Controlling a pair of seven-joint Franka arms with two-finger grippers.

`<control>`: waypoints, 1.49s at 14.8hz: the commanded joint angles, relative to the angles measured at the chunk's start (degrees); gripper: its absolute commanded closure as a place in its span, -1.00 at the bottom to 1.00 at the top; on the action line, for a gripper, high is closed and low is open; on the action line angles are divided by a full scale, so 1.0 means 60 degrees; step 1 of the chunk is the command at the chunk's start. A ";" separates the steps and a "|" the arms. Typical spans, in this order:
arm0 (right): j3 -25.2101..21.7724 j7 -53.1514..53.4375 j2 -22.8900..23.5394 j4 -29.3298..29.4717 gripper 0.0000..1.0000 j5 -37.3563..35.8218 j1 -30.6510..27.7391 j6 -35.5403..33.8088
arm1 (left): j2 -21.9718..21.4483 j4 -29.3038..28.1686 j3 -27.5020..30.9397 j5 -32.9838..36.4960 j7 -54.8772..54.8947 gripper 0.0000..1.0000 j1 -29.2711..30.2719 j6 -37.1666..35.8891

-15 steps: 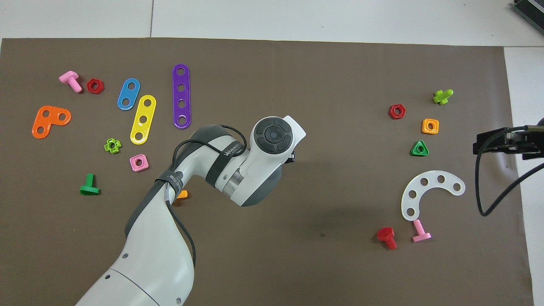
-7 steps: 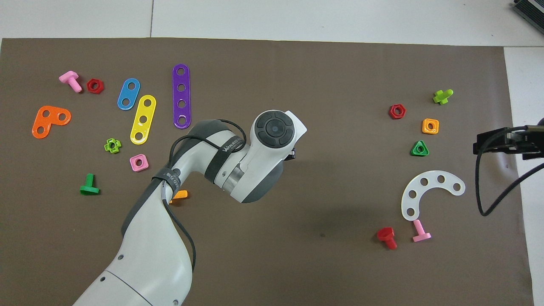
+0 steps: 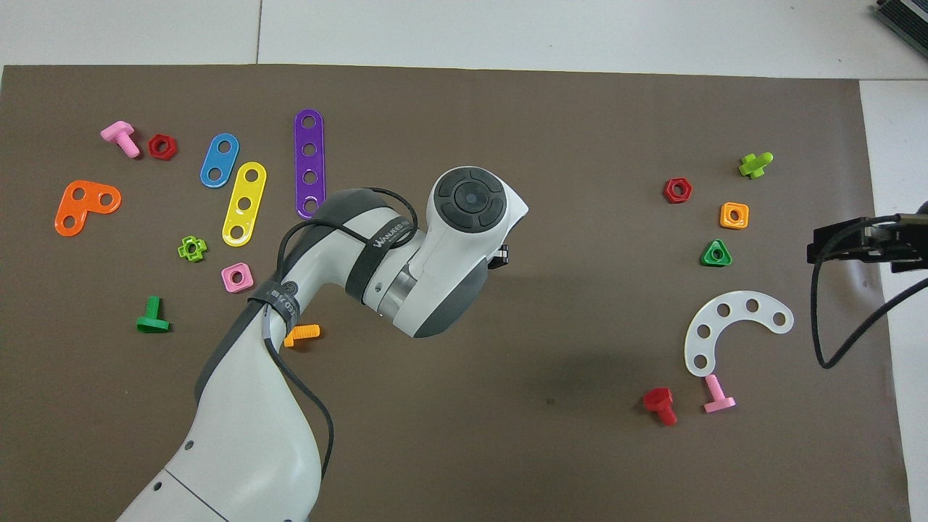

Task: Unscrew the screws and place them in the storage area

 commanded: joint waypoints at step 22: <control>0.0207 0.4891 0.3503 0.1448 -1.00 -0.0018 0.4377 0.2764 | -0.2437 -0.4130 0.0085 -0.0437 0.6388 -0.98 0.3679 0.1423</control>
